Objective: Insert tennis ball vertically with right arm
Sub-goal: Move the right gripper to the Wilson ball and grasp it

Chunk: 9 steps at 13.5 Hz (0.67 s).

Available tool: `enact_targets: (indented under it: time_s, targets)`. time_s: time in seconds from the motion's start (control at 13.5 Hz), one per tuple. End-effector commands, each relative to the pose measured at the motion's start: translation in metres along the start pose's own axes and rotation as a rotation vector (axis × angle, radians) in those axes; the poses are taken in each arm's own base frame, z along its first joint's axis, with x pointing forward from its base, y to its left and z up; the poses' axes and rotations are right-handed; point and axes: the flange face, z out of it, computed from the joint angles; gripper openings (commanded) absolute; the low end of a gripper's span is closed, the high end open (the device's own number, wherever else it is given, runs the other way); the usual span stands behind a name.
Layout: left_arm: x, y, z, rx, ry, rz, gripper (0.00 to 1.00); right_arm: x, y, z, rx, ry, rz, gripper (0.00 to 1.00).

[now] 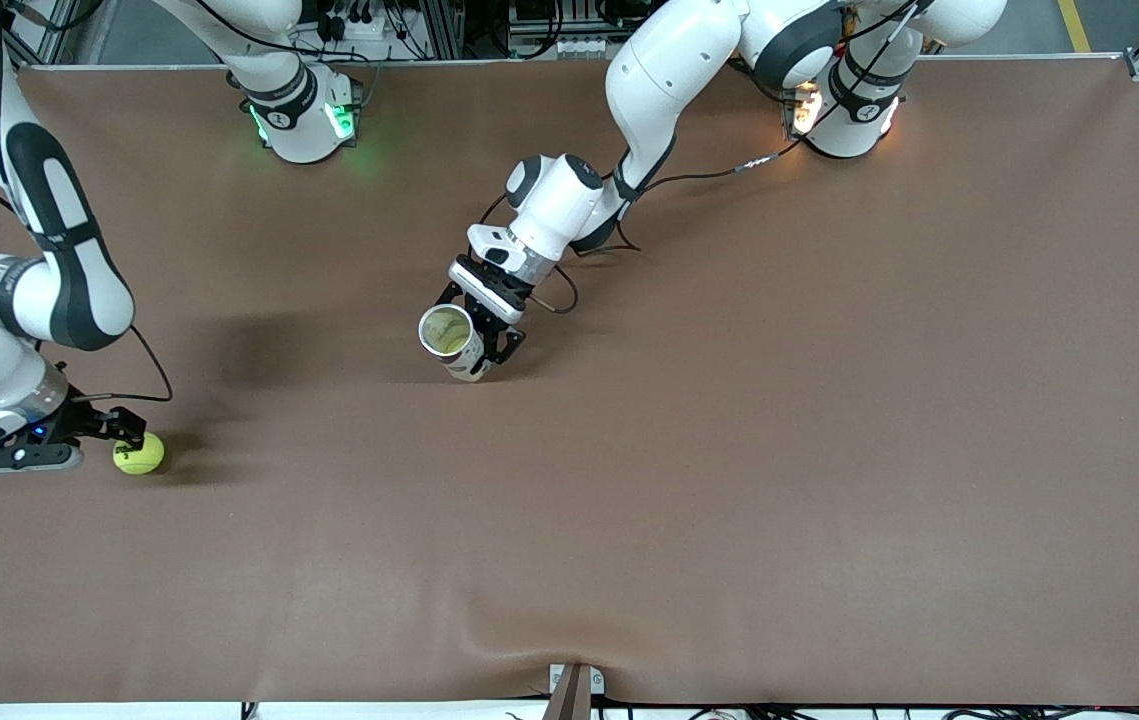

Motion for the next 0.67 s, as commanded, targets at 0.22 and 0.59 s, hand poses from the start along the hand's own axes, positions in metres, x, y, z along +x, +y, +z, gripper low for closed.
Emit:
enact_targets:
  time_s: [0.22,0.59]
  targets:
    - [-0.02,0.0,0.01,0.002,-0.02,-0.004,0.77,-0.009,0.005,0.035,0.004,0.023,-0.014,1.0]
    - [-0.02,0.0,0.01,0.002,-0.02,-0.004,0.77,-0.01,0.012,0.034,0.001,0.028,-0.124,0.0]
